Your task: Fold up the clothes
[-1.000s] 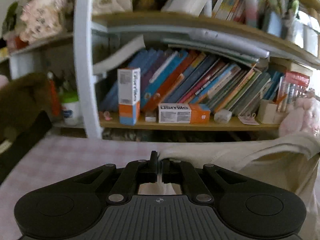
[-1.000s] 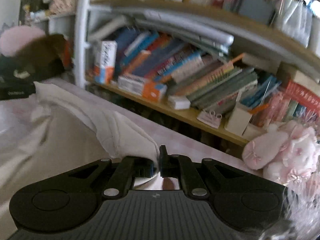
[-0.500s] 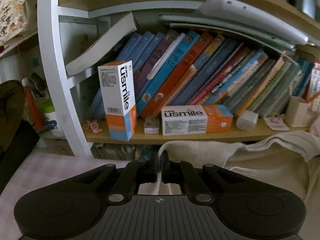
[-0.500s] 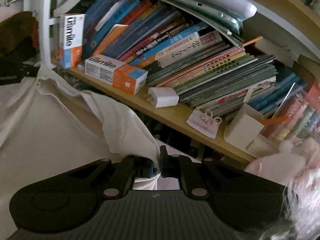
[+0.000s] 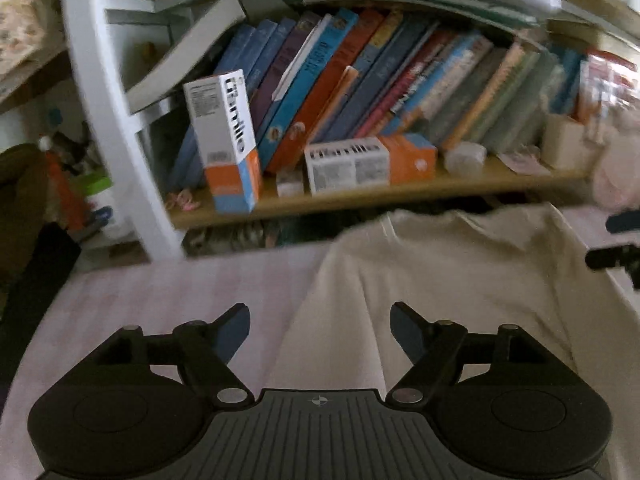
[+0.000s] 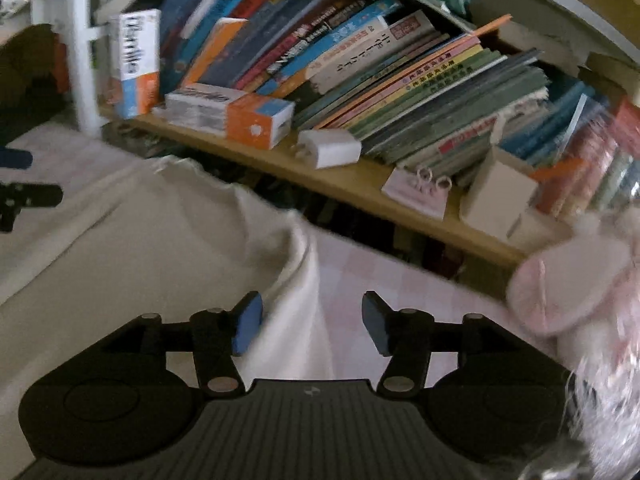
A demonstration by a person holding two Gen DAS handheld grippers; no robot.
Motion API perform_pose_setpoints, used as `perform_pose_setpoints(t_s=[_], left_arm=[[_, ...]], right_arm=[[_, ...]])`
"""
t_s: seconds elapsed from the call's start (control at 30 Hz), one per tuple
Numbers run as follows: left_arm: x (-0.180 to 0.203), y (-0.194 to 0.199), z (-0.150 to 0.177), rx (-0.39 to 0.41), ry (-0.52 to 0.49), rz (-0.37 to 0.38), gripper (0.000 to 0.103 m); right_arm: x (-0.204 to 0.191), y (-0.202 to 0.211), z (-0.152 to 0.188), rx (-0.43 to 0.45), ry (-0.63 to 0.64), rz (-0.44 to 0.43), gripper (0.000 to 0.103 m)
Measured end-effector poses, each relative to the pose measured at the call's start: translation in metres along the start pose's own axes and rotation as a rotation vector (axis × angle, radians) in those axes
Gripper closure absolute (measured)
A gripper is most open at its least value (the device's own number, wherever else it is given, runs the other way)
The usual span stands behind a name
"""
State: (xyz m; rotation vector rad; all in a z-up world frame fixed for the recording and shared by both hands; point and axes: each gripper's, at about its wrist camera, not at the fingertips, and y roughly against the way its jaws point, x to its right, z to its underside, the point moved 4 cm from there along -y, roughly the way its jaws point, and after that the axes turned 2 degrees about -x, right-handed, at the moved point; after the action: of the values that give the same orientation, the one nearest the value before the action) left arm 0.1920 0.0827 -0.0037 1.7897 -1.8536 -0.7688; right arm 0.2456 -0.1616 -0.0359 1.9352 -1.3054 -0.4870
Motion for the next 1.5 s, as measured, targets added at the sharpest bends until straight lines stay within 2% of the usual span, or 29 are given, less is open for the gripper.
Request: perform_pose_setpoints(t_s=[0.13, 0.27, 0.4, 0.5, 0.7, 0.77, 0.83, 0.9, 0.97, 1.13, 1.27, 1.3, 1.37, 1.5], left_arm=[[0.004, 0.064, 0.039, 0.006, -0.015, -0.007, 0.024], [0.008, 0.113, 0.083, -0.011, 0.015, -0.029, 0.024], [-0.007, 0.133, 0.107, -0.023, 0.15, -0.039, 0.024], [-0.027, 0.125, 0.122, -0.05, 0.262, -0.027, 0.024], [-0.065, 0.119, 0.131, -0.076, 0.311, -0.12, 0.032], [-0.074, 0.11, 0.134, -0.11, 0.309, -0.141, 0.039], [-0.082, 0.102, 0.137, -0.15, 0.341, -0.169, 0.042], [-0.089, 0.096, 0.142, -0.184, 0.424, -0.165, 0.052], [-0.091, 0.095, 0.146, -0.188, 0.486, -0.141, 0.055], [-0.088, 0.094, 0.148, -0.174, 0.455, -0.15, 0.06], [-0.084, 0.094, 0.148, -0.152, 0.426, -0.12, 0.094], [-0.085, 0.094, 0.148, -0.15, 0.429, -0.106, 0.098], [-0.091, 0.096, 0.144, -0.134, 0.438, -0.088, 0.099], [-0.129, 0.104, 0.114, -0.02, 0.456, -0.136, 0.099]], right_arm=[[-0.022, 0.051, 0.04, 0.011, -0.01, -0.064, 0.047], [-0.065, 0.1, 0.082, 0.008, 0.024, -0.134, 0.046], [-0.11, 0.134, 0.116, 0.016, 0.081, -0.176, 0.046], [-0.133, 0.147, 0.13, 0.035, 0.103, -0.178, 0.046], [-0.155, 0.142, 0.132, 0.002, 0.148, -0.143, 0.053], [-0.157, 0.138, 0.129, -0.006, 0.156, -0.122, 0.056], [-0.157, 0.134, 0.128, -0.024, 0.138, -0.115, 0.059], [-0.155, 0.13, 0.127, -0.045, 0.116, -0.109, 0.062], [-0.157, 0.126, 0.127, -0.065, 0.11, -0.099, 0.065], [-0.16, 0.123, 0.129, -0.088, 0.082, -0.095, 0.07], [-0.161, 0.122, 0.13, -0.09, 0.058, -0.094, 0.076], [-0.162, 0.122, 0.13, -0.09, 0.054, -0.092, 0.076], [-0.163, 0.123, 0.131, -0.09, 0.047, -0.085, 0.076], [-0.164, 0.123, 0.131, -0.095, 0.037, -0.073, 0.076]])
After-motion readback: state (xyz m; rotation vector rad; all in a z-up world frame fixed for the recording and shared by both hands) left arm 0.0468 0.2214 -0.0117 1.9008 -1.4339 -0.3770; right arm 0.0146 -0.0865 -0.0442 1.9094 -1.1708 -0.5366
